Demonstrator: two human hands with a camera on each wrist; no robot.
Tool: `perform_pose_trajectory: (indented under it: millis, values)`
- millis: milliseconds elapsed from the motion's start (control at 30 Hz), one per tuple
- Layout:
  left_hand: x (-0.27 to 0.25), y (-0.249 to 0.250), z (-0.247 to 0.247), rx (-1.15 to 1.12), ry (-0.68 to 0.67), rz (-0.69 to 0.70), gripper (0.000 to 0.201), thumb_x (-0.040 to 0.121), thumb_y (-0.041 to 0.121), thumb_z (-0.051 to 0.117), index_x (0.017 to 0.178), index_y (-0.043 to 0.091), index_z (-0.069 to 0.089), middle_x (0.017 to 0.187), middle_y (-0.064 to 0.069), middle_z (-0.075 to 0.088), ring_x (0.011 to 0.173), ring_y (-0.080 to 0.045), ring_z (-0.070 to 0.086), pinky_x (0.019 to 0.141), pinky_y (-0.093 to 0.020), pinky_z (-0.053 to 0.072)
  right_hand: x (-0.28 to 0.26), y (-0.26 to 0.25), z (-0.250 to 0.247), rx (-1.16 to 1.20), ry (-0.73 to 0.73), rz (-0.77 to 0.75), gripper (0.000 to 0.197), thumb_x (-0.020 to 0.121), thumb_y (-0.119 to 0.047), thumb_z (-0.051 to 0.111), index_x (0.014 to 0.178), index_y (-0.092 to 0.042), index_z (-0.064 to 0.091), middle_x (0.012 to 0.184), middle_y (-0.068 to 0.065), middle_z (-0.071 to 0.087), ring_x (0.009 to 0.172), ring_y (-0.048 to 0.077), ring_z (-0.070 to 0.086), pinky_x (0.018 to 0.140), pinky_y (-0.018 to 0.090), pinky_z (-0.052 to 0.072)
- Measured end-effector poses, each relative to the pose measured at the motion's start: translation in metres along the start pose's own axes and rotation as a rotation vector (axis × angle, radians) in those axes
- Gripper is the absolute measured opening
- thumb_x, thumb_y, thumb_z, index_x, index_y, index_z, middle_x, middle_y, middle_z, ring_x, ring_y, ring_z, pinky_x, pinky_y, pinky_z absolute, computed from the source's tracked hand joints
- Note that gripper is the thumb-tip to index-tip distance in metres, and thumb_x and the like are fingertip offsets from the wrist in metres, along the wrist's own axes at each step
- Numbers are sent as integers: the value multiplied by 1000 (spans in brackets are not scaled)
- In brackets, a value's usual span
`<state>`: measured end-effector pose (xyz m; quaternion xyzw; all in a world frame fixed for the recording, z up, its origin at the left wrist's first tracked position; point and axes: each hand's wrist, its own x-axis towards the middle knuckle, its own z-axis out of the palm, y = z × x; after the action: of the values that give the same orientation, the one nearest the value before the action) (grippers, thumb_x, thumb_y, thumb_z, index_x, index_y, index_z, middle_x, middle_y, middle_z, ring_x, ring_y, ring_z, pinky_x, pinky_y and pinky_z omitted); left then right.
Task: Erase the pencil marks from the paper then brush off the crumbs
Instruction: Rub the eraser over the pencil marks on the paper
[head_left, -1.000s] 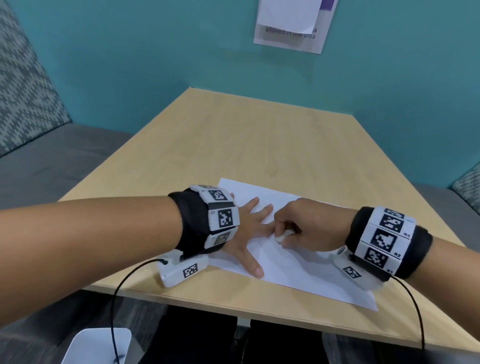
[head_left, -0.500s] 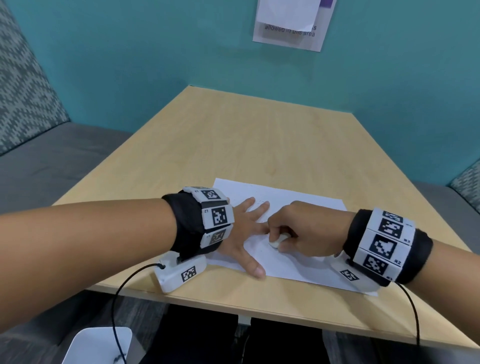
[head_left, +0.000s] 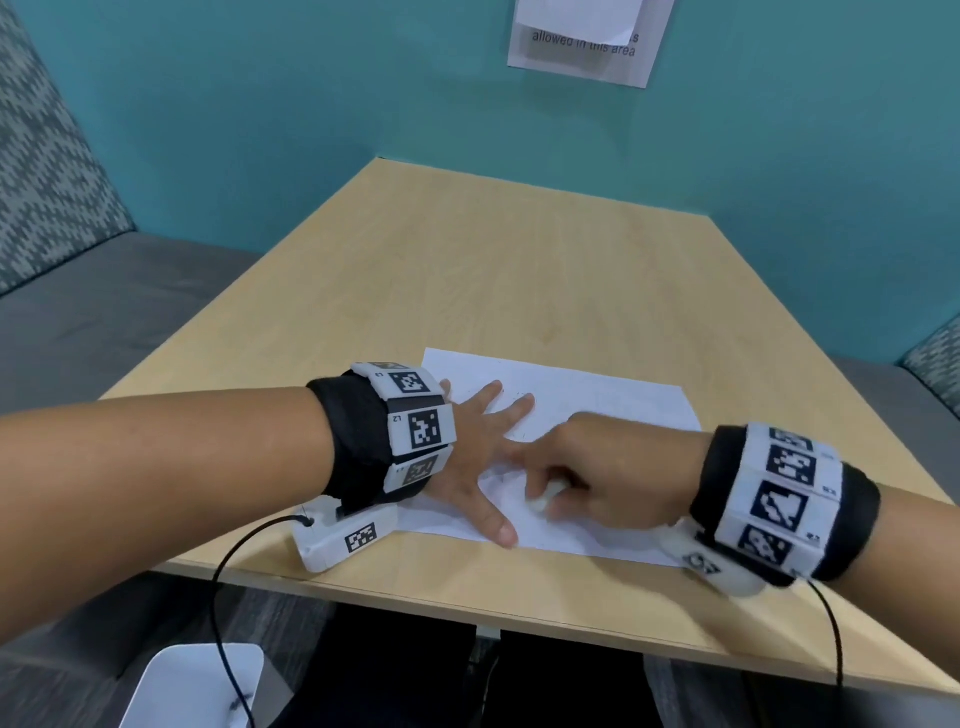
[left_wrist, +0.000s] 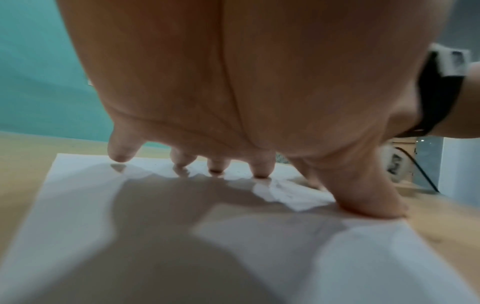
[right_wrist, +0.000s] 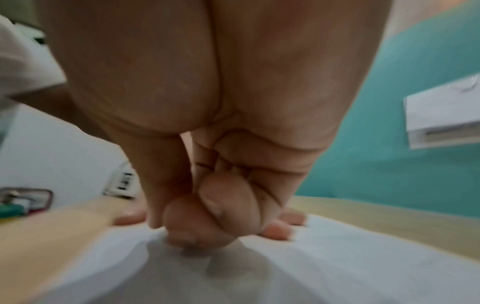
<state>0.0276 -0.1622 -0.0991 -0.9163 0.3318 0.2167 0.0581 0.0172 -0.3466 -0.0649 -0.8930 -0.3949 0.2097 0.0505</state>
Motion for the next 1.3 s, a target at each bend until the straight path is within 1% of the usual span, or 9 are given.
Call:
perform_pose_trajectory:
  millis: [100, 233, 400, 533, 700, 800, 900, 1033, 1300]
  values:
    - [3, -1, 2, 0, -14, -17, 98, 75, 81, 56, 149, 60, -4, 162, 0, -28, 148, -37, -25, 110, -75, -2, 3, 13, -7, -16, 64, 80, 8, 86, -21, 62, 93, -22, 65, 77, -13, 61, 65, -1, 49, 68, 21, 36]
    - [1, -1, 1, -46, 0, 5, 83, 75, 79, 59, 144, 64, 15, 163, 0, -27, 147, -37, -27, 110, -75, -5, 0, -15, 7, 29, -29, -60, 14, 85, -18, 57, 80, -30, 53, 63, -16, 50, 58, 1, 47, 58, 15, 34]
    - [1, 1, 0, -26, -40, -33, 98, 76, 80, 57, 148, 60, -7, 161, 1, -31, 147, -36, -27, 111, -73, -3, 4, 13, -10, -30, 42, 99, 4, 85, -23, 61, 87, -26, 62, 81, -11, 64, 70, 8, 53, 70, 25, 42]
    - [-3, 0, -1, -52, -24, 3, 86, 76, 78, 59, 145, 63, 11, 162, 0, -30, 147, -36, -26, 111, -73, -3, -2, -19, 4, 12, -63, -59, 11, 85, -17, 56, 79, -27, 55, 65, -13, 54, 60, 3, 49, 61, 18, 39]
    - [-5, 2, -2, -47, -41, -34, 98, 76, 80, 55, 146, 62, -11, 161, 2, -32, 148, -34, -27, 112, -72, -3, 3, 11, -11, -57, 31, 119, 12, 87, -22, 58, 97, -20, 65, 74, -13, 57, 69, 7, 53, 67, 25, 42]
    - [-11, 1, -4, -44, -53, -14, 98, 77, 79, 56, 142, 66, -16, 161, 1, -31, 148, -34, -26, 113, -71, -3, -3, -2, 3, -58, 13, 37, 16, 85, -24, 52, 97, -21, 62, 78, -4, 64, 72, 18, 57, 71, 35, 51]
    - [-16, 2, -1, -17, -67, -24, 101, 75, 83, 53, 139, 66, -23, 160, 2, -33, 148, -32, -27, 114, -68, -4, -16, -5, 1, -10, 43, 21, 11, 87, -22, 53, 93, -19, 62, 78, -5, 66, 73, 15, 58, 70, 31, 49]
    - [-26, 2, -1, 0, -132, -48, 103, 76, 85, 47, 145, 56, -23, 157, 6, -37, 147, -26, -31, 116, -63, -9, -28, 31, -24, -51, 222, 116, 10, 91, -25, 57, 97, -21, 64, 74, -20, 53, 67, -4, 48, 62, 15, 36]
    - [-35, -4, -32, -46, -127, -162, 101, 78, 85, 39, 147, 49, -25, 157, 14, -33, 145, -15, -32, 120, -52, -13, -4, 58, -53, 32, 264, 131, 8, 90, -24, 60, 95, -20, 66, 76, -10, 60, 66, 5, 51, 58, 14, 38]
